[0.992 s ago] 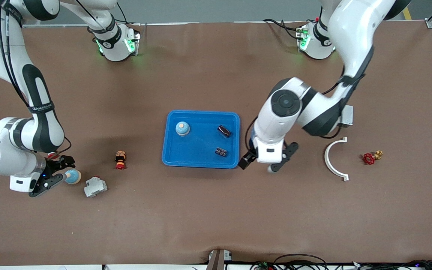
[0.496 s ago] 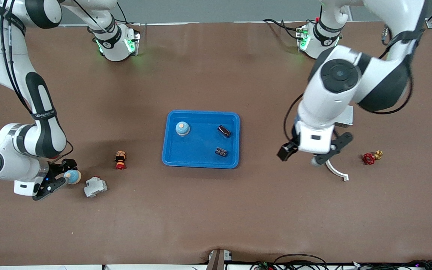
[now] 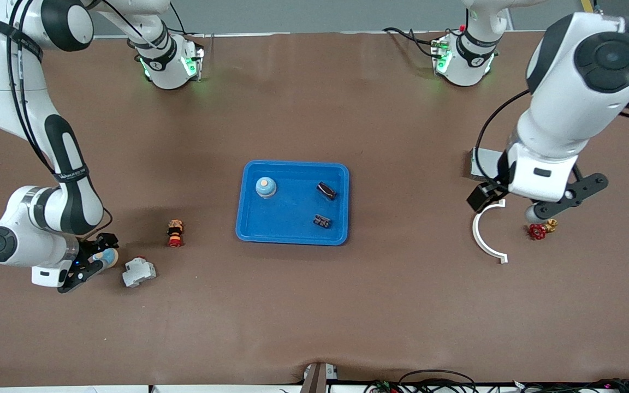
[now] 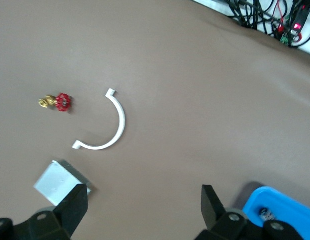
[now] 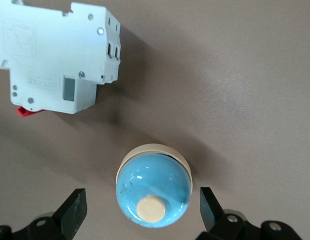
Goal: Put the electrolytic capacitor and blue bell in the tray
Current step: 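Grasp the second blue bell with the right gripper while the left gripper withdraws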
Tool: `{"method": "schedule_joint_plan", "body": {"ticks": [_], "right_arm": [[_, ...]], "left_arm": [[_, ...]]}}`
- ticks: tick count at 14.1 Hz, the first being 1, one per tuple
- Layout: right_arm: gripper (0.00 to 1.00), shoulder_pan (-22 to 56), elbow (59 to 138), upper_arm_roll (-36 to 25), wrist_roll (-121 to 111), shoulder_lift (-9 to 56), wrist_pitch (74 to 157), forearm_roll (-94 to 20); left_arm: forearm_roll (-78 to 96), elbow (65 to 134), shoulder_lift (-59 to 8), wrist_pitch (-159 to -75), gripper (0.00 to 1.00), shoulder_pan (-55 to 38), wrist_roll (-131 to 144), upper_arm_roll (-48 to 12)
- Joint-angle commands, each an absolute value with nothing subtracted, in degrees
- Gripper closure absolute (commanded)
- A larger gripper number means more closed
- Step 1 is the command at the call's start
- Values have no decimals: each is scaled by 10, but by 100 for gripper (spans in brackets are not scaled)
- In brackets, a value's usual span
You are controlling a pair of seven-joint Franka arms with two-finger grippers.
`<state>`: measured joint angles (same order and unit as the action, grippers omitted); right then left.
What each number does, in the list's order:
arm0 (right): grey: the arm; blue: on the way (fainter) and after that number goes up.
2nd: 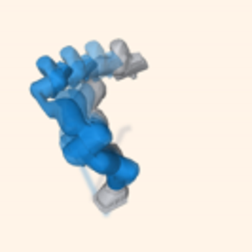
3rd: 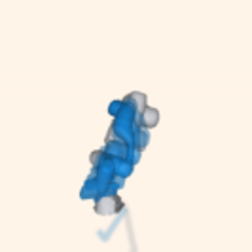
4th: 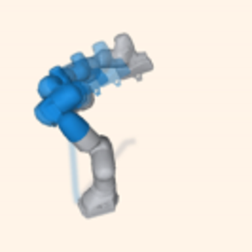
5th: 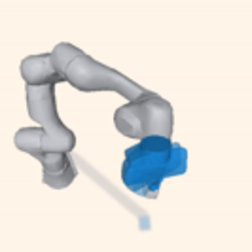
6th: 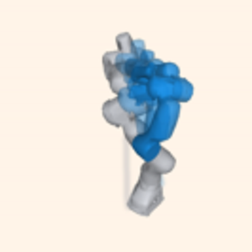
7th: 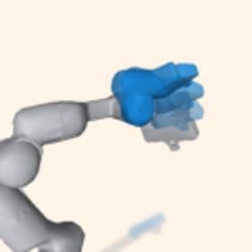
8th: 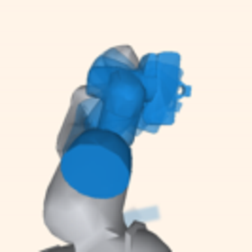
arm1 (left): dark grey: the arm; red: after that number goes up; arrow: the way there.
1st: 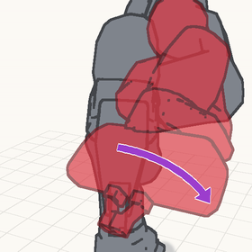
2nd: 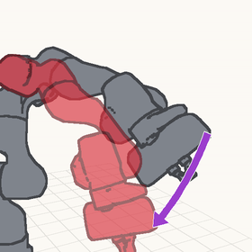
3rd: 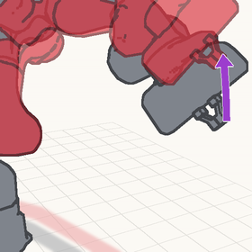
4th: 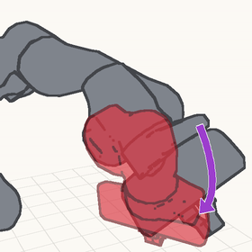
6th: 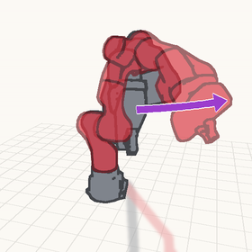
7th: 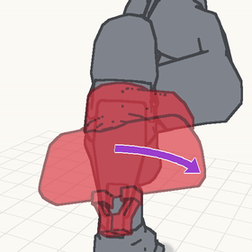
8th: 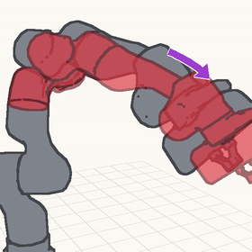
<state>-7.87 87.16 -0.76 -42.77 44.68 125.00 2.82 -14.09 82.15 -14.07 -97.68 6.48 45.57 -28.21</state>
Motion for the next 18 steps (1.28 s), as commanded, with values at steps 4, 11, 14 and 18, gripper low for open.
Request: {"method": "schedule_joint_plan", "body": {"ticks": [4, 11, 14, 18], "right_arm": [[0, -86, 853, -3, -453, 468, 1245, 17], [78, -82, 852, -3, -494, 468, 1246, 22], [97, -81, 852, -3, -490, 461, 1238, 16], [100, -63, 850, 0, -434, 418, 1146, 13]], "left_arm": [[-64, 842, -65, -924, 0, 55, 253, -186], [-14, 874, 11, -859, 0, -22, 147, -48], [-9, 898, 37, -845, 0, -31, 96, -18], [-1, 896, 47, -819, 0, -25, 89, -19]]}}
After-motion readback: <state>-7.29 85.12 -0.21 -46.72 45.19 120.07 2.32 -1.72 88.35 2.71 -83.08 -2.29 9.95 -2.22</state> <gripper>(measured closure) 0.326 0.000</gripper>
